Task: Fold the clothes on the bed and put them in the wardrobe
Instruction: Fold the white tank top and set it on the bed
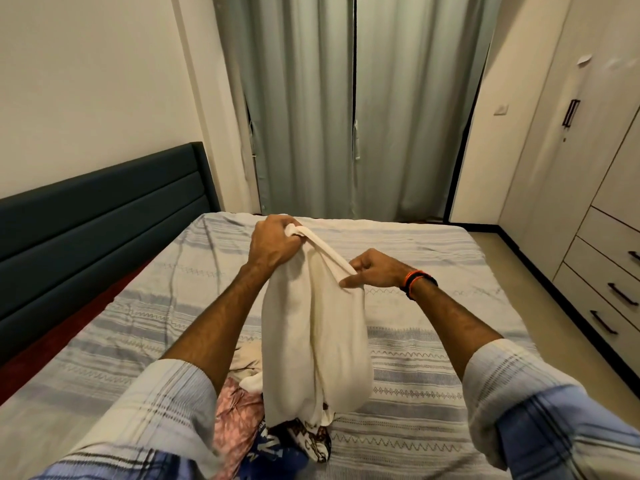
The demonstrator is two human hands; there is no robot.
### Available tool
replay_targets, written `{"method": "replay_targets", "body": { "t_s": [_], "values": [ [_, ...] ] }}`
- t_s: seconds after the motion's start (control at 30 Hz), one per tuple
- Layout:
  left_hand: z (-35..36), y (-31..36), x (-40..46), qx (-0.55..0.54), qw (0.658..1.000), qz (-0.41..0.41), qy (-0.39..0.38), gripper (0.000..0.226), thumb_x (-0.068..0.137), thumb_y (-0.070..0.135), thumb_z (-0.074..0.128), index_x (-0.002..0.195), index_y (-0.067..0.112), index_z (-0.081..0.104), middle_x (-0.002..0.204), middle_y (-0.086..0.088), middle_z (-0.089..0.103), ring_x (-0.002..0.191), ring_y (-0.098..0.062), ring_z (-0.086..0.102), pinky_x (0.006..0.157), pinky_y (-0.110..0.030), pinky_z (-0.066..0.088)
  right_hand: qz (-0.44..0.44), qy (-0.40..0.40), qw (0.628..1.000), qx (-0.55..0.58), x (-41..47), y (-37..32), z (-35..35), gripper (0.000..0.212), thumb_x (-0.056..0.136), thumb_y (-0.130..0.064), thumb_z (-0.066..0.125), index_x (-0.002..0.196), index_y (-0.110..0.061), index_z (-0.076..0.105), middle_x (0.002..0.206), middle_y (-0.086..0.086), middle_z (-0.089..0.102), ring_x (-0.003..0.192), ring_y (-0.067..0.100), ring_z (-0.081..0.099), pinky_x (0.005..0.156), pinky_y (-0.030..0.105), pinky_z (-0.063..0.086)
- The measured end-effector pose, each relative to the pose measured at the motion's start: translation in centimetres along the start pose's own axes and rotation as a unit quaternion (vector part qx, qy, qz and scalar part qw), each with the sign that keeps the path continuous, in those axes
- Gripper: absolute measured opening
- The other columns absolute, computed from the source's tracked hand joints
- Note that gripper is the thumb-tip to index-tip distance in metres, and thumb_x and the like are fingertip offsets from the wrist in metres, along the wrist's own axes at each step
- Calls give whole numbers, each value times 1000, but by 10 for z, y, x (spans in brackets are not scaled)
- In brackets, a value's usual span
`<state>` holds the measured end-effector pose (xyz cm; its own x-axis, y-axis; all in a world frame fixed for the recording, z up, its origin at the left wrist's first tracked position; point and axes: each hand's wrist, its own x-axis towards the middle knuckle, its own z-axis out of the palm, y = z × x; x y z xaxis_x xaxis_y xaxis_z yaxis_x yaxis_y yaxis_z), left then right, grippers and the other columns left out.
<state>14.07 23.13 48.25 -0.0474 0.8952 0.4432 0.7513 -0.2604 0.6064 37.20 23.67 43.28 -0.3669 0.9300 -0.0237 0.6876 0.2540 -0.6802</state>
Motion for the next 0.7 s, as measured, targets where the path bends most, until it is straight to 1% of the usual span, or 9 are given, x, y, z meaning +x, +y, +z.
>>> {"method": "replay_targets", "body": {
  "t_s": [0.07,0.17,0.27,0.33,0.43,0.5,0.53,0.6,0.7],
  "values": [
    [-2,-5,-1,7,999,-19,33,19,83,32,72,96,19,77,97,-6,74,90,-27,65,84,-35,56,-3,28,1000,1,1,2,0,24,82,-37,75,77,-14,75,66,1,66,64,11,55,70,34,47],
    [-2,-12,-2,48,995,-78,40,21,82,30,74,99,18,76,96,-6,73,86,-25,65,83,-36,57,-40,136,989,44,3,-2,-1,19,83,-28,76,66,-23,69,54,-14,54,56,4,48,63,26,40],
    [-2,-15,-4,85,992,-93,-20,27,76,26,83,100,16,76,100,-5,73,89,-21,65,86,-34,57,-89,212,971,68,7,-11,2,5,82,-23,76,78,-19,77,70,-11,67,68,10,58,66,25,43],
    [-1,-10,-7,76,992,-54,-79,46,64,25,91,106,16,75,106,-1,72,92,-17,63,88,-27,52,-115,229,965,54,11,-17,5,4,81,-24,76,82,-21,78,79,-8,74,77,15,64,69,28,46],
    [5,4,-15,31,988,1,-153,66,57,34,94,117,18,71,114,4,70,98,-9,58,88,-19,40,-126,224,965,50,16,-26,10,7,78,-28,79,81,-22,79,74,-4,73,72,16,63,67,29,46],
    [12,9,-18,22,981,26,-189,59,64,37,90,116,20,71,115,4,70,96,-7,57,84,-16,39,-124,203,970,51,17,-31,12,12,76,-28,82,81,-18,80,65,-8,67,64,9,57,61,21,43],
    [16,9,-19,19,980,30,-198,52,67,39,88,112,20,73,110,2,72,90,-7,59,76,-15,41,-122,192,973,41,16,-34,12,14,76,-27,82,81,-15,79,64,-11,64,62,7,54,60,19,42],
    [19,7,-19,18,981,27,-189,40,68,41,87,101,20,76,96,-1,75,75,-7,60,62,-13,43,-114,165,980,18,15,-38,12,15,77,-26,82,83,-14,77,69,-11,64,64,6,54,62,19,43],
    [20,5,-19,26,987,23,-158,30,67,37,88,88,18,77,81,-1,73,66,-4,58,58,-16,42,-64,122,990,30,12,-37,12,13,84,-29,75,83,-18,68,72,-6,61,65,7,52,61,23,42]
  ]
}}
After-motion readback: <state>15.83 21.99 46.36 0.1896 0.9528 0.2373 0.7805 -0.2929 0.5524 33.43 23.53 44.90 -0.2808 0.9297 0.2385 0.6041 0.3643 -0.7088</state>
